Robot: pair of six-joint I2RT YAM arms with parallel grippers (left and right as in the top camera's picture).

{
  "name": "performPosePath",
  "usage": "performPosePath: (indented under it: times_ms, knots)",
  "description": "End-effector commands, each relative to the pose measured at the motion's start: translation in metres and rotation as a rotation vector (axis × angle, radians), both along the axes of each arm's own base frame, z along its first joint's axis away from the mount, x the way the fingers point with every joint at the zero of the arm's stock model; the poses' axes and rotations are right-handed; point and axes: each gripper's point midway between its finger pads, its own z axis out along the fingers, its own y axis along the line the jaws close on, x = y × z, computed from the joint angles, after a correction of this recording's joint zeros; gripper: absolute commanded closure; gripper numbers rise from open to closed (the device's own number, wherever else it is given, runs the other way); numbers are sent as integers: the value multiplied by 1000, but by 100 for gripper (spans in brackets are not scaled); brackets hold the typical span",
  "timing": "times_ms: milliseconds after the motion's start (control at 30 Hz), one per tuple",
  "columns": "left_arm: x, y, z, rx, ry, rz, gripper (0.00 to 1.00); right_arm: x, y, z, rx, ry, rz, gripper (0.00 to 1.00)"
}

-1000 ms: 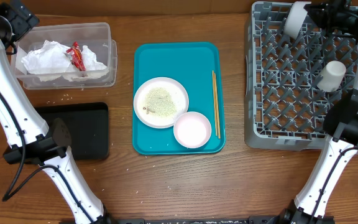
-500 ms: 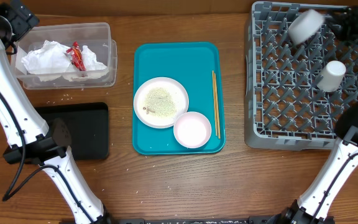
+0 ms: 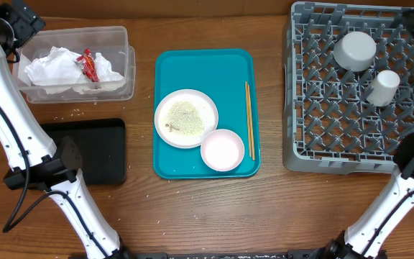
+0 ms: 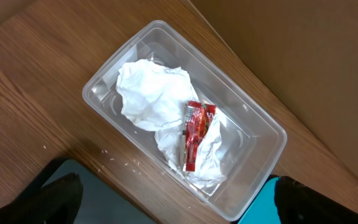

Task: Sort waste into correct bins and load items into the dishwasher
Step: 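Reach the right gripper to the pink bowl on the tray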

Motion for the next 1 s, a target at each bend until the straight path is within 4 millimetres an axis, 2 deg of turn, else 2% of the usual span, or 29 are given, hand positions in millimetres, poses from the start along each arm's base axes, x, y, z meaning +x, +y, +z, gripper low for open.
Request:
performPosePath:
  times_ms: [0,133,233,267,400,433,467,567,600,667,700,733,900,967]
  knots:
    - [-2,2,2,19,4,-10,0,12,47,-6,-147,23,95,68]
    - [-2,2,2,19,4,-10,0,10,126,-13,-228,0,360,63]
    - [-2,2,2,19,4,-10,0,-7,189,-29,-283,61,537,61]
    - [-2,2,2,19,4,-10,0,-13,204,-34,-298,89,569,61]
    - [-2,2,2,19,4,-10,0,-54,270,-56,-383,265,709,60]
    - [-2,2,2,19,4,-10,0,-68,286,-61,-398,310,751,59]
    - [-2,2,2,19,4,-10,0,-97,315,-66,-417,390,833,55]
    - [-2,2,2,19,4,-10,0,-125,363,-71,-440,424,944,53]
    - [-2,2,2,19,4,-10,0,-135,382,-73,-448,426,980,48]
    - [-2,2,2,19,4,-10,0,-151,407,-79,-505,434,1045,30]
    - [-2,2,2,19,4,-10,0,-161,417,-85,-571,446,1074,12]
    - [-2,2,2,19,4,-10,0,-168,424,-90,-616,456,1094,1]
    - [-2,2,2,19,4,-10,0,-216,469,-106,-685,485,1237,0]
    - [-2,2,2,19,4,-10,0,-231,481,-109,-701,489,1281,0]
